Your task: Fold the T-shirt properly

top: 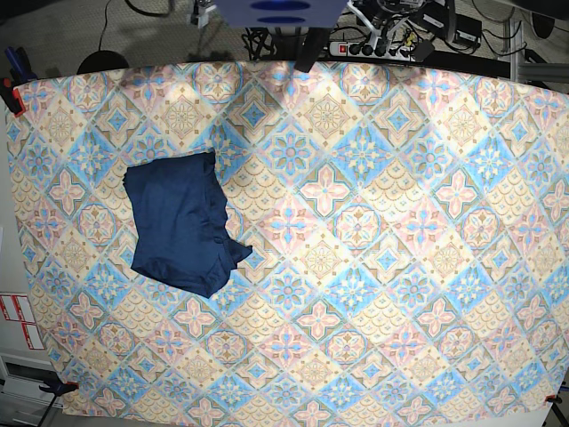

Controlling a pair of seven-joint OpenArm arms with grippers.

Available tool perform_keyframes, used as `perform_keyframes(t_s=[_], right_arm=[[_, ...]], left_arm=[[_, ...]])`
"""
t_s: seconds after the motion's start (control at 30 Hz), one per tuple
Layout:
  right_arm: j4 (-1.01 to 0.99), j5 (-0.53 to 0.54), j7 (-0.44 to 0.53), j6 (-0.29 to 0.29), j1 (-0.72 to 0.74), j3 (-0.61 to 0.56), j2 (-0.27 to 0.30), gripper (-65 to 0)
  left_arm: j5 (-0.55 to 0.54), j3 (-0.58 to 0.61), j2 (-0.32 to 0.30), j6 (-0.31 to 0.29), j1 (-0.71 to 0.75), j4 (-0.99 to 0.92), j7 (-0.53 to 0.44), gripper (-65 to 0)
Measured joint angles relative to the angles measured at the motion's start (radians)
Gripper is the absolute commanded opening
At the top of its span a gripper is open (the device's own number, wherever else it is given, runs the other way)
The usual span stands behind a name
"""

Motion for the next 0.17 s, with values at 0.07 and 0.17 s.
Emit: perform_keyframes(t_s=[0.07,0.17], right_arm=[[0.004,0.015,0.021,-0.012,0.005,0.001,0.011,-64.9],[0.004,0.011,0.014,-0.008,0.013,0.002,-0.001,-64.8]], left_arm=[[0.0,-0.001,0.0,0.0,0.006,-0.001,0.005,-65.0],[0.0,-0.001,0.006,0.0,0.008,-0.003,0.008,-65.0]])
